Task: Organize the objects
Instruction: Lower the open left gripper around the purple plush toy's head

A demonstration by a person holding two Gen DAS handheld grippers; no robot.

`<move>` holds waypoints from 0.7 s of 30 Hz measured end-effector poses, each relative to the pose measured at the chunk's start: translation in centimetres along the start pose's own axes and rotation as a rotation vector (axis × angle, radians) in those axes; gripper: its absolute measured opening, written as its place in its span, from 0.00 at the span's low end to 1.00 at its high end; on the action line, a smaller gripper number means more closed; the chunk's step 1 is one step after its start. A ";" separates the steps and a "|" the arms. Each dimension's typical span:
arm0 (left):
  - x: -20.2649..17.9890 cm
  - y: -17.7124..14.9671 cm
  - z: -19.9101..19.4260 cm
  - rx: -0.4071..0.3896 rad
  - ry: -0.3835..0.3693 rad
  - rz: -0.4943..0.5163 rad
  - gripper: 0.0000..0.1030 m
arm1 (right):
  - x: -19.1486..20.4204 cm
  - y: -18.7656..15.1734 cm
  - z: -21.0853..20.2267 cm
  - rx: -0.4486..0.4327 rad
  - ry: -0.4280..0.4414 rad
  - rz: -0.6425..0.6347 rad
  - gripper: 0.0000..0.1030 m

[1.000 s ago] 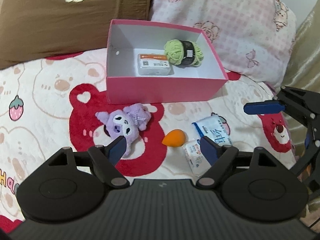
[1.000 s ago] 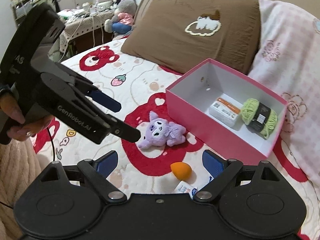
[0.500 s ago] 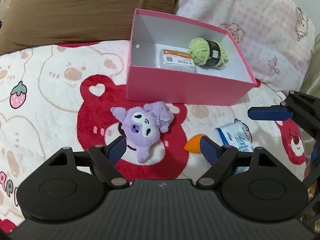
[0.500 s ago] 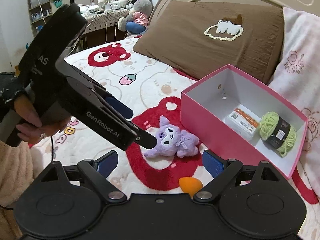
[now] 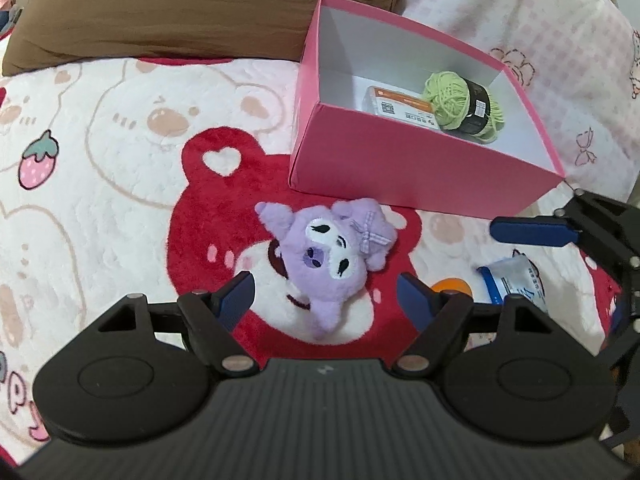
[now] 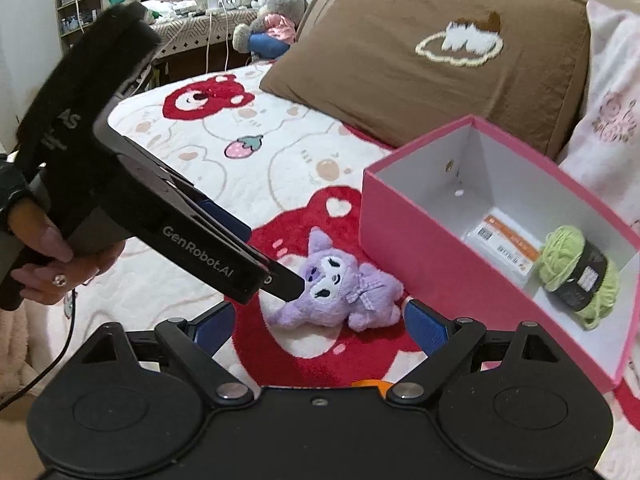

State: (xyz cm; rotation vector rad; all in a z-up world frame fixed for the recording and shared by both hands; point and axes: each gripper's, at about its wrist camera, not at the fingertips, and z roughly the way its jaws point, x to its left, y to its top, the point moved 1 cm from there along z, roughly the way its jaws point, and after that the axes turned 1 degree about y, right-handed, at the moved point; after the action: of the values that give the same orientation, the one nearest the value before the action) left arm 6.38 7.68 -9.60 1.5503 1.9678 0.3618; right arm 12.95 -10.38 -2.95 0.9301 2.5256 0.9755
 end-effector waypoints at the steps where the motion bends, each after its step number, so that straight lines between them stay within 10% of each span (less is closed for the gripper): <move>1: 0.1 0.0 0.2 0.001 -0.008 -0.004 0.74 | -0.1 -0.1 0.4 0.000 0.003 0.002 0.91; 21: 1.8 -0.1 4.9 -0.014 -0.048 -0.077 0.64 | 0.2 -1.9 8.2 0.026 -0.054 -0.113 0.91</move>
State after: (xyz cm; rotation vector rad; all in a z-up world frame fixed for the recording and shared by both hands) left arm 9.07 8.60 -14.02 1.4568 1.9769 0.3035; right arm 15.61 -7.25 -10.26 0.8006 2.5205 0.8745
